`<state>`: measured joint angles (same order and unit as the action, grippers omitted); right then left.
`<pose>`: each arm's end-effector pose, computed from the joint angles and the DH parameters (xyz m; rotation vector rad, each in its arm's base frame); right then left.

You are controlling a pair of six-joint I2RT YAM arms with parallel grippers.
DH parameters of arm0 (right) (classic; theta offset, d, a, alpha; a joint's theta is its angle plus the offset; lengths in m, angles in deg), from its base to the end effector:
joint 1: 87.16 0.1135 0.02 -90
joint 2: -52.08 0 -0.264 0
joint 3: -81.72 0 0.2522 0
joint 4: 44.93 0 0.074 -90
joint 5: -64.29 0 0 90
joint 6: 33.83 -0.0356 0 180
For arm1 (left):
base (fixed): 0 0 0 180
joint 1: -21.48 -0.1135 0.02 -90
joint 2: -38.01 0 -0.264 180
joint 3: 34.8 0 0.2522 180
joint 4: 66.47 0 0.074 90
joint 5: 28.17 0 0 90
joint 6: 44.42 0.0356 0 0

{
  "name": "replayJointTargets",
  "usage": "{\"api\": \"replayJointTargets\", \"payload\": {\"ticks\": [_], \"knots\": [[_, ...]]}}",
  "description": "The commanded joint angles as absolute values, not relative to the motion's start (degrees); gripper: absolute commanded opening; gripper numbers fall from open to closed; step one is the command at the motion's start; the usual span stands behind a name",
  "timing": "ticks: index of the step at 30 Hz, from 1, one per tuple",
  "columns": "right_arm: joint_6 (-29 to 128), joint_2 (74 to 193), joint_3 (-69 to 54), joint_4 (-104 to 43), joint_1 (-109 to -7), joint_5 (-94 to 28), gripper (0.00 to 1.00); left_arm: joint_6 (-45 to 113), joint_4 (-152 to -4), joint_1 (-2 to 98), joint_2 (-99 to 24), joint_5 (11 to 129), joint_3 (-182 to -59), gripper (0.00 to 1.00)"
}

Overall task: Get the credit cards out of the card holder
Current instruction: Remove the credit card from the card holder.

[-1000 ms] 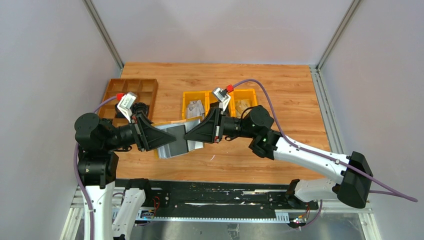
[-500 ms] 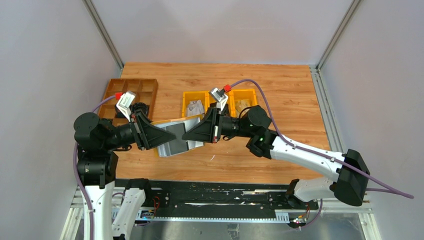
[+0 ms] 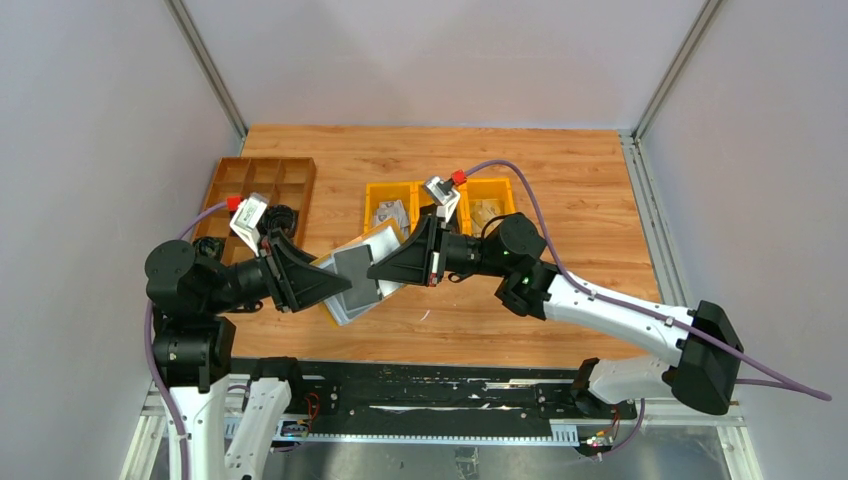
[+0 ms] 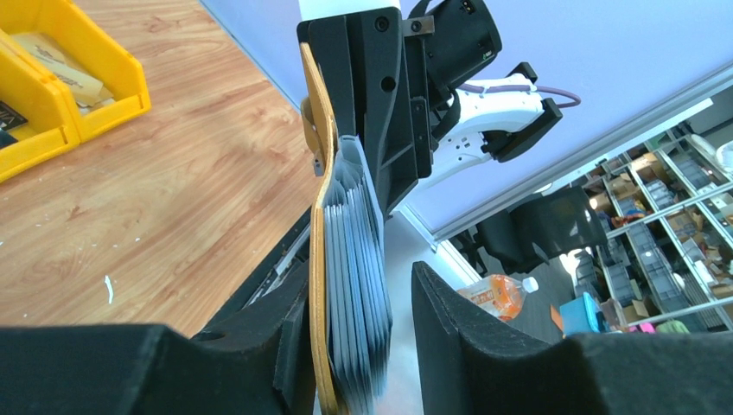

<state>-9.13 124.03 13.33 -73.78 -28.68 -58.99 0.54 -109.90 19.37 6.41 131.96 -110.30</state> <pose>0.1317 0.2521 0.3932 -0.5756 1.4356 2.1446 0.0642 -0.0311 0.4274 0.3638 1.7550 -1.4955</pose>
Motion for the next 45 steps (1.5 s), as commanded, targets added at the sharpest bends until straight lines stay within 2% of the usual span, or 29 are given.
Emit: {"api": "replayJointTargets", "payload": {"ticks": [1,4,7,11,14,17,20,23,29,38,41,45], "knots": [[-11.42,125.49,13.56,-77.48,-28.94,-56.52,0.0,-0.63,-109.13,19.63,7.56,133.31,-109.21,0.32],[-12.16,126.32,13.6,-78.88,-28.8,-57.39,0.0,-0.84,-108.83,19.62,6.51,133.1,-110.07,0.19],[-12.45,126.07,14.27,-79.14,-28.8,-57.6,0.02,-0.48,-109.35,19.63,5.42,133.24,-111.38,0.13],[-12.68,125.33,15.24,-80.39,-28.8,-58.21,0.2,0.67,-110.88,19.62,4.79,132.12,-112.11,0.06],[-12.65,125.32,15.18,-80.81,-28.8,-58.22,0.25,0.97,-111.23,19.63,4.63,131.67,-112.09,0.06],[-13.15,126.0,14.68,-80.79,-28.8,-58.71,0.2,1.24,-112.04,19.6,4.14,131.51,-112.74,0.07],[-13.65,126.2,14.56,-80.48,-28.79,-58.76,0.07,3.1,-114.22,19.63,3.75,131.53,-113.67,0.1],[-13.17,125.32,15.05,-80.22,-28.84,-58.26,0.0,3.9,-115.15,19.61,3.85,131.44,-113.93,0.13],[-12.79,122.98,16.3,-79.42,-29.84,-57.51,0.0,4.23,-115.96,19.63,3.64,131.43,-114.14,0.24],[-13.21,121.49,18.0,-80.03,-30.45,-57.89,0.0,5.67,-117.02,19.63,3.07,131.15,-114.23,0.23],[-12.52,119.83,18.56,-79.06,-30.81,-57.42,0.0,6.3,-117.55,19.63,2.82,131.02,-114.51,0.27],[-12.59,119.62,17.9,-78.64,-30.82,-58.31,0.0,8.23,-119.61,19.62,2.68,128.98,-115.19,0.27]]}}
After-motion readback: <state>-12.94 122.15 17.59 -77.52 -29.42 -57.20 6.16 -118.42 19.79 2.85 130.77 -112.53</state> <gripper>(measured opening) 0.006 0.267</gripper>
